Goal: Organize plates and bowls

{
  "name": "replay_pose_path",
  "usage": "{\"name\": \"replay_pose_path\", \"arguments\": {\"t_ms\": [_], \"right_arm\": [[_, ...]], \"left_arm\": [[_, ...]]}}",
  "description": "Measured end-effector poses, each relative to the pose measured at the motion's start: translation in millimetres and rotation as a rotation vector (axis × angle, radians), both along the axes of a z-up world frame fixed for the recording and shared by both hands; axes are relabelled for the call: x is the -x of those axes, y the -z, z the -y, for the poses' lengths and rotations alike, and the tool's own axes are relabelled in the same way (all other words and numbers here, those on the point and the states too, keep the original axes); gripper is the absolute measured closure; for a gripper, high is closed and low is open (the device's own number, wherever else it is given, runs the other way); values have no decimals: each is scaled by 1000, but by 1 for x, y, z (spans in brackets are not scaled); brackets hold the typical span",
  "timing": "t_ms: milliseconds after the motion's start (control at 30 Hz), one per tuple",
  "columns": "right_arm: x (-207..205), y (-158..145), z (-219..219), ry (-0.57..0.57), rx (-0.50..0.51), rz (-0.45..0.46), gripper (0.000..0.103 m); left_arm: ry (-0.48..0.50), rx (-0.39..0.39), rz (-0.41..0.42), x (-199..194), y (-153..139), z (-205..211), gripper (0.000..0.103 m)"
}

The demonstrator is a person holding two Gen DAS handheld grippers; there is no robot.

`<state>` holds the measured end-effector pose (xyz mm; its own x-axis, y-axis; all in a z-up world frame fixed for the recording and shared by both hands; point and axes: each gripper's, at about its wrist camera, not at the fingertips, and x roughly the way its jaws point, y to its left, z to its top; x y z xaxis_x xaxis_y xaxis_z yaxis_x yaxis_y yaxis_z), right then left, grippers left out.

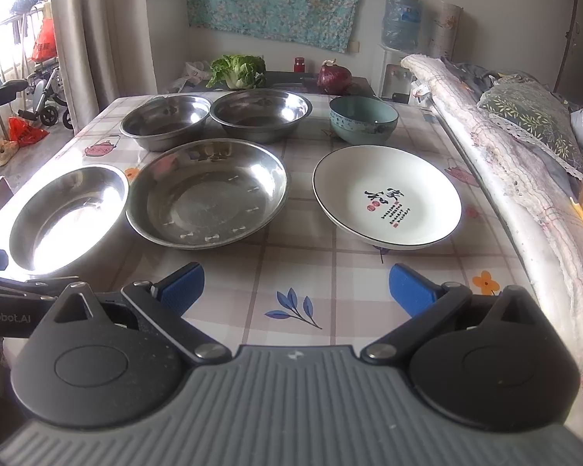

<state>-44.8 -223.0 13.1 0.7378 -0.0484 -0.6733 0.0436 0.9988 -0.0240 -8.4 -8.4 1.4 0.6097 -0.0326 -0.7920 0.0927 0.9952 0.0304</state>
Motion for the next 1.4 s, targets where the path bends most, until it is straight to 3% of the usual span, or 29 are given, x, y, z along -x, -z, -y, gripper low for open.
{"name": "replay_pose_path", "arguments": {"t_ms": [1200,1400], "right_arm": [[1,0,-4,-4,0,2,1],[-1,-5,-4,-27,14,24,1]], "left_arm": [[-22,-6,-3,1,1,-7,0],[-9,-17,55,-1,-16,-10,0]]}}
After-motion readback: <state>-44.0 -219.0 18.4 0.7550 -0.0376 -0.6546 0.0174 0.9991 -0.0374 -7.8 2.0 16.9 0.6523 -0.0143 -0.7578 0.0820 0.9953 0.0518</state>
